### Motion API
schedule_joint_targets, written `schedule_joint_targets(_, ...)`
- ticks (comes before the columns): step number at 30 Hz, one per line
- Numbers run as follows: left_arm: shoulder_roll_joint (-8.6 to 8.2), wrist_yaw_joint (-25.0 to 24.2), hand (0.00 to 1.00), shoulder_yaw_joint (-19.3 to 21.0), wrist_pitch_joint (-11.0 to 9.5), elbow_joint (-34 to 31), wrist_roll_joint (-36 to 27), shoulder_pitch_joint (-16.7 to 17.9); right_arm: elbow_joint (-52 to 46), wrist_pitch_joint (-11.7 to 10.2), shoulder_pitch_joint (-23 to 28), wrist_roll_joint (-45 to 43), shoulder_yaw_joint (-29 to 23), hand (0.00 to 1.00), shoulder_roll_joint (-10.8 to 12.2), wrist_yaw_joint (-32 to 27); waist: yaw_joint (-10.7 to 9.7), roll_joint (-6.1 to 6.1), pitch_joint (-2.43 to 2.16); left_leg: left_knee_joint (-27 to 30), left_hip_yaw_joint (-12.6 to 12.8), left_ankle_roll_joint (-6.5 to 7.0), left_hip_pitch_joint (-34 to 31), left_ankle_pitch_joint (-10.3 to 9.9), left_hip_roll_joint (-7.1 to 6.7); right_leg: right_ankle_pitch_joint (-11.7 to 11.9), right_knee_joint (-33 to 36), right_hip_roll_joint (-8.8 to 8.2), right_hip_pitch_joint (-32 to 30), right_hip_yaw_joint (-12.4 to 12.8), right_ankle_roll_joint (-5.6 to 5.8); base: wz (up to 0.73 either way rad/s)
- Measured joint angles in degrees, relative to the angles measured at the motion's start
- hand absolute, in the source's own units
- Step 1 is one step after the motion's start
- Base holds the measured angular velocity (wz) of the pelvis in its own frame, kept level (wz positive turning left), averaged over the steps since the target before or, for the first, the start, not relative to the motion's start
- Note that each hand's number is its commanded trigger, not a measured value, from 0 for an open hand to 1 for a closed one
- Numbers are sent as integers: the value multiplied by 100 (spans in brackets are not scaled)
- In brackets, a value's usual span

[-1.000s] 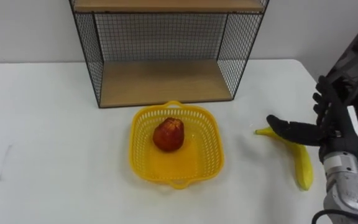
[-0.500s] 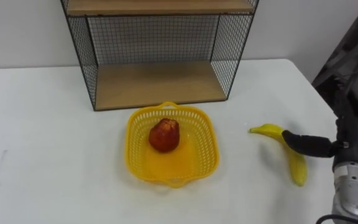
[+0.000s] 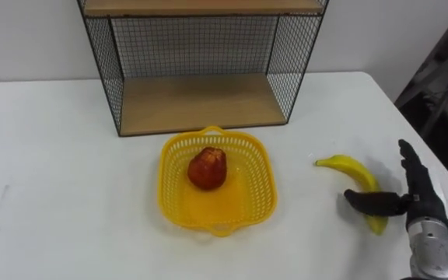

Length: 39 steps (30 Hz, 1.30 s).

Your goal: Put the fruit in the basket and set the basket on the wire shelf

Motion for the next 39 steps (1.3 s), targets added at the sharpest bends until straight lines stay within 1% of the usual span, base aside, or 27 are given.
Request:
schedule_joint_targets(2, 27, -24, 0, 15, 9, -1, 2, 0, 111, 19, 28, -72, 18, 0, 2, 117, 60, -44, 20, 1, 9, -1, 42, 0, 3, 0, 1, 1, 29, 2, 0, -2)
schedule_joint_targets(5, 24, -46, 0, 20, 10, -59, 7, -52, 232, 12, 24, -208, 39, 0, 4, 288, 139, -76, 21, -22, 27, 1, 58, -3, 4, 6, 4, 3, 24, 29, 5, -4)
schedule_joint_targets(8, 24, -47, 0, 14, 9, -124, 6, -57, 248, 9, 24, -281, 101, 0, 3, 436, 144, -60, 15, -6, 19, 2, 47, -5, 8, 26, 9, 6, 40, 20, -5, 0)
schedule_joint_targets(15, 23, -46, 0, 3, 14, -125, 2, -81, 339, -15, 16, -477, 173, 0, 2, 463, 142, -26, 0, 61, -24, 2, 40, -4, 19, 48, 10, 21, 86, 13, -17, 2)
schedule_joint_targets(17, 21, -45, 0, 4, 52, -124, 2, -75, 367, -16, 11, -673, 171, 0, 2, 527, 138, -25, -1, 76, -45, 2, 41, -5, 19, 49, 10, 17, 100, -12, -18, 5)
schedule_joint_targets(18, 20, -45, 0, 4, 96, -125, 6, -76, 401, -8, 1, -681, 165, 22, 2, 561, 138, -25, -1, 81, -55, 2, 40, -4, 18, 51, 10, 15, 102, -25, -21, 4)
schedule_joint_targets(19, 20, -46, 0, 5, 109, -125, 6, -73, 428, -8, -13, -683, 160, 70, 1, 575, 132, -25, -2, 83, -61, 2, 40, -4, 18, 52, 11, 12, 101, -36, -22, 5)
schedule_joint_targets(20, 20, -46, 0, 3, 141, -131, 6, -71, 460, -4, -38, -688, 141, 80, -1, 623, 122, -26, -2, 87, -80, 2, 40, -4, 15, 53, 13, 4, 103, -71, -23, 7)
schedule_joint_targets(21, 20, -50, 0, 3, 170, -152, 6, -70, 483, -3, -46, -727, 123, 100, -6, 663, 115, -28, -5, 94, -98, 2, 40, -4, 12, 53, 12, 0, 102, -89, -22, 7)
schedule_joint_targets(23, 19, -89, 0, 4, 211, -178, 6, -74, 560, -22, -63, -849, 79, 100, -6, 692, 113, -28, -9, 105, -108, 2, 41, -4, 10, 53, 11, -7, 110, -98, -22, 3)
schedule_joint_targets(25, 19, -93, 0, 3, 229, -178, 5, -69, 628, -28, -130, -902, -10, 100, -9, 686, 109, -32, -25, 111, -107, 3, 39, -4, 7, 54, 12, -5, 112, -96, -22, 0)
schedule_joint_targets(26, 23, -93, 0, 3, 244, -182, 5, -57, 740, -29, -170, -894, -42, 100, -43, 718, 112, -36, -49, 111, -112, 3, 40, -4, 5, 54, 13, -5, 133, -97, -21, 0)
schedule_joint_targets(27, 26, -92, 0, 4, 257, -189, 5, -48, 766, -26, -209, -896, -49, 100, -32, 719, 109, -46, -61, 114, -123, 3, 42, -4, 5, 54, 14, -4, 158, -104, -21, 3)
schedule_joint_targets(31, 27, -92, 0, 3, 264, -189, 6, -42, 1054, -10, -360, -907, -193, 100, -52, 623, 114, -44, -66, 127, -137, 3, 80, -4, 5, 54, 5, -5, 211, -114, -21, 4)
schedule_joint_targets(33, 25, -92, 0, 2, 264, -179, 6, -44, 1138, -17, -419, -1111, -207, 100, -67, 546, 119, -47, -66, 127, -148, 3, 80, -4, 8, 54, 5, -8, 218, -156, -21, 3)
schedule_joint_targets(35, 20, -91, 0, 1, 264, -159, 6, -44, 1227, -17, -468, -1232, -199, 100, -135, 491, 130, -47, -66, 129, -155, 2, 79, -4, 10, 54, 6, -9, 225, -168, -21, 2)
schedule_joint_targets(39, 20, -91, 0, 1, 266, -151, 5, -44, 1272, -12, -495, -1333, -202, 100, -148, 378, 134, -48, -65, 129, -166, 2, 78, -4, 8, 54, 5, -10, 234, -192, -21, 0)
